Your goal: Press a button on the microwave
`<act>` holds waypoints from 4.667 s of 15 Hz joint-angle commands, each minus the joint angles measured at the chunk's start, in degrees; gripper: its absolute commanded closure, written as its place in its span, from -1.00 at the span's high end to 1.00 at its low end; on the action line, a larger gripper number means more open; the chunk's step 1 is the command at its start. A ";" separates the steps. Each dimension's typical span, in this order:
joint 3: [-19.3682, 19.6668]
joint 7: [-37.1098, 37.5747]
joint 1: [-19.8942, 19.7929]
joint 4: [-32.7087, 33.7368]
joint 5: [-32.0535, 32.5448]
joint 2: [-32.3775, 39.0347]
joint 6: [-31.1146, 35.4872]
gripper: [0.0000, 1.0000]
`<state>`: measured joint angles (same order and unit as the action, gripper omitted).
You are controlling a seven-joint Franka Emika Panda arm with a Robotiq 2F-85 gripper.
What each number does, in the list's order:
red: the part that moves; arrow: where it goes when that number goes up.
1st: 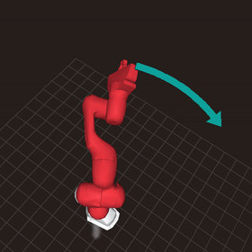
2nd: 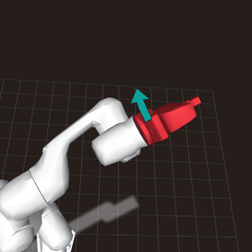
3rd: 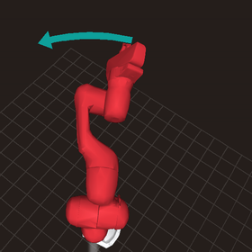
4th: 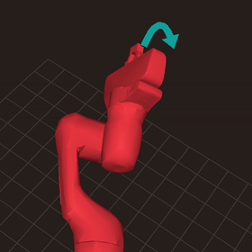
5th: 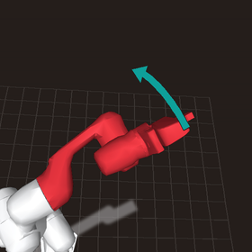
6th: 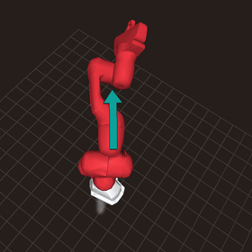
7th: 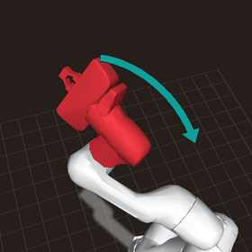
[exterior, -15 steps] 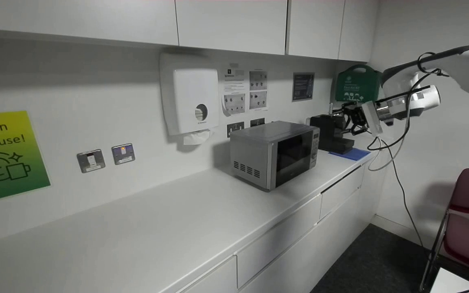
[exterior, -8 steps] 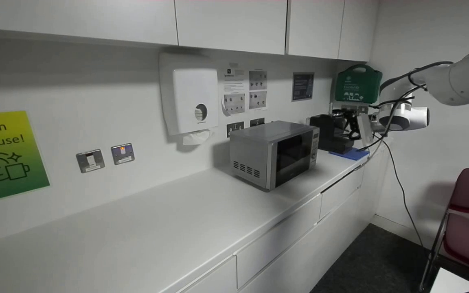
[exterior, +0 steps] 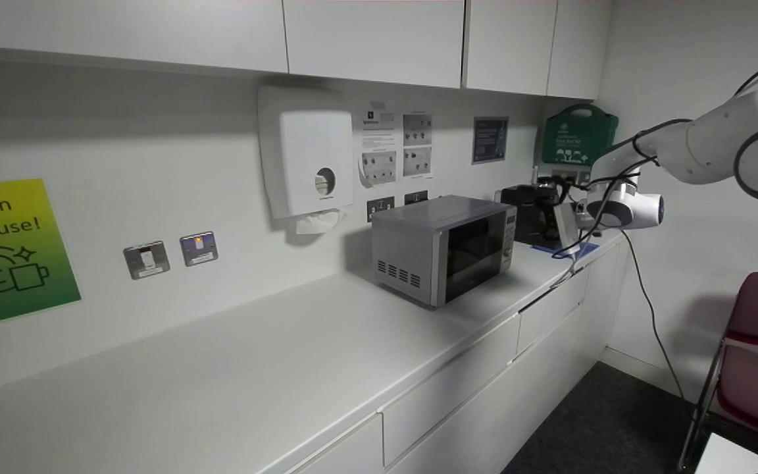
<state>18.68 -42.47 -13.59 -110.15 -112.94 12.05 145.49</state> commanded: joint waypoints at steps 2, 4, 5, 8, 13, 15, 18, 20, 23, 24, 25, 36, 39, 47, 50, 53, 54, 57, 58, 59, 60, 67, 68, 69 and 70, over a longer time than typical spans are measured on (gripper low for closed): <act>-1.06 6.41 -0.53 0.50 3.41 0.77 -1.06 1.00; -1.12 4.34 -0.36 0.22 2.27 0.85 0.07 1.00; -1.22 5.12 -0.35 0.22 2.71 0.95 0.07 1.00; -1.28 5.37 -0.34 0.22 2.79 0.97 0.06 1.00; -0.37 5.41 -2.34 1.63 0.39 3.00 -3.37 1.00; 0.27 6.27 -3.72 2.85 -1.19 4.95 -4.48 1.00; 1.26 5.87 -5.95 4.81 -5.61 8.26 -6.98 1.00; 1.79 5.44 -6.94 5.82 -7.98 10.08 -8.33 1.00; 2.26 3.46 -7.73 6.27 -11.70 11.86 -10.26 1.00; 2.37 2.96 -7.74 6.38 -12.70 12.40 -10.64 0.50; 2.46 2.23 -7.61 6.24 -13.45 12.60 -10.92 0.47; 1.61 -5.44 -5.01 9.94 -17.10 17.34 -10.16 -1.00; 1.43 -6.26 -4.60 13.31 -18.72 19.23 -9.48 -1.00; 1.07 -6.24 -4.31 16.92 -18.59 22.25 -9.24 -1.00; 0.82 -6.47 -4.08 16.78 -18.44 22.53 -9.44 -1.00; 0.68 -6.88 -3.71 16.59 -18.54 22.44 -9.50 -1.00; 0.64 -6.86 -3.66 16.69 -18.52 22.54 -9.56 -1.00; 0.51 -6.69 -3.69 17.21 -18.54 22.86 -9.38 -1.00; 0.51 -6.61 -3.74 17.43 -18.53 23.00 -9.37 -1.00; 0.52 -6.56 -3.77 17.60 -18.55 23.10 -9.35 -1.00; 0.53 -6.55 -3.79 17.80 -18.61 23.19 -9.27 -1.00; 0.45 -6.41 -3.86 19.43 -18.77 24.01 -8.95 -1.00; 0.43 -6.43 -3.87 19.79 -18.79 24.26 -8.87 -1.00; 0.40 -6.45 -3.90 20.15 -18.87 24.64 -8.85 -1.00; 0.38 -6.44 -3.89 20.43 -18.87 24.91 -8.73 -1.00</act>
<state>19.17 -47.20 -17.14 -92.27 -129.89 35.52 136.47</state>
